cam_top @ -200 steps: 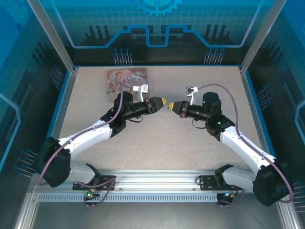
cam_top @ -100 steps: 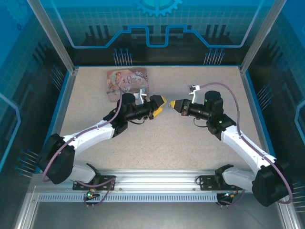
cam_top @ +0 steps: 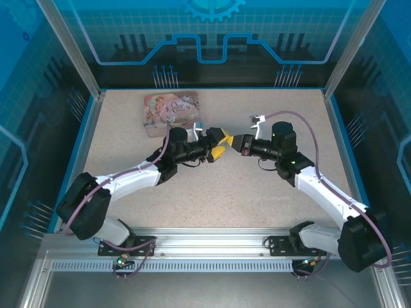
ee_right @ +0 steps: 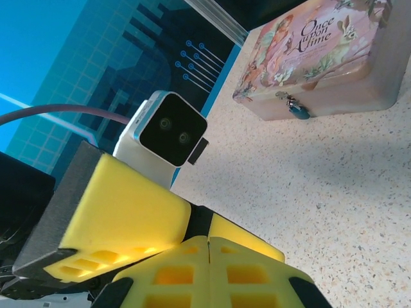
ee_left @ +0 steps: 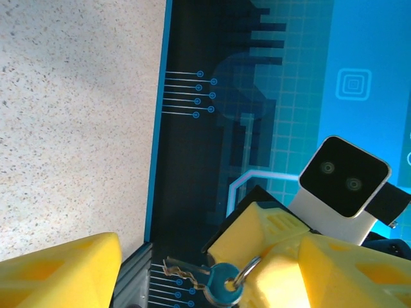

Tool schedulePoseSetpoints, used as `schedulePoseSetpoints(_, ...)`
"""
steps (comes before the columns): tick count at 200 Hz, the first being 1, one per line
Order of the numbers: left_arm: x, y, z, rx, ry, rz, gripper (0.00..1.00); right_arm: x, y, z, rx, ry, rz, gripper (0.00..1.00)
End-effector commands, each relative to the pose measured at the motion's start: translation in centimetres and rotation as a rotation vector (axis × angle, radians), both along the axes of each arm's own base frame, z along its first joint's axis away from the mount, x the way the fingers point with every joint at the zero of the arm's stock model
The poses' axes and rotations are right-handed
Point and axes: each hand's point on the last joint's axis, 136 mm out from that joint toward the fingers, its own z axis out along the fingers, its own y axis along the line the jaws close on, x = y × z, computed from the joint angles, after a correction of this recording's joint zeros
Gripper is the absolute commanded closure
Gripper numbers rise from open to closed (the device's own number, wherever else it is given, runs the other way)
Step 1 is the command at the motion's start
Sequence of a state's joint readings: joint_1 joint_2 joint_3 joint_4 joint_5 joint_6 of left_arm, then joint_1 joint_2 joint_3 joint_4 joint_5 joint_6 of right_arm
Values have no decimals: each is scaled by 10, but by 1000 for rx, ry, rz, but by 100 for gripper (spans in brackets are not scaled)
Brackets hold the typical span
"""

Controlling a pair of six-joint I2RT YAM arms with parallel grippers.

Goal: Unlock a padlock with a key

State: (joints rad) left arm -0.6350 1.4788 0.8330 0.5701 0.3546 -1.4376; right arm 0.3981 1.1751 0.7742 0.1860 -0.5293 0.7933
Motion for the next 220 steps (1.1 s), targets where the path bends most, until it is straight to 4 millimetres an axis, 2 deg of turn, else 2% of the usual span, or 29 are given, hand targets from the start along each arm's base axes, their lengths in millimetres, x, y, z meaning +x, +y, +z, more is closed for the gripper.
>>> schedulePoseSetpoints(1,-4,-6,1,-36,4,-23,29,-3,9,12,14,-26,35,100)
schedulePoseSetpoints(47,-4,-5,1,-42,1,-16,33,-6,9,2,-7,-4,33,100)
schedulePoseSetpoints(220,-3,1,-6,-23,0,12,53,-18,0,-12,-87,22,29,100)
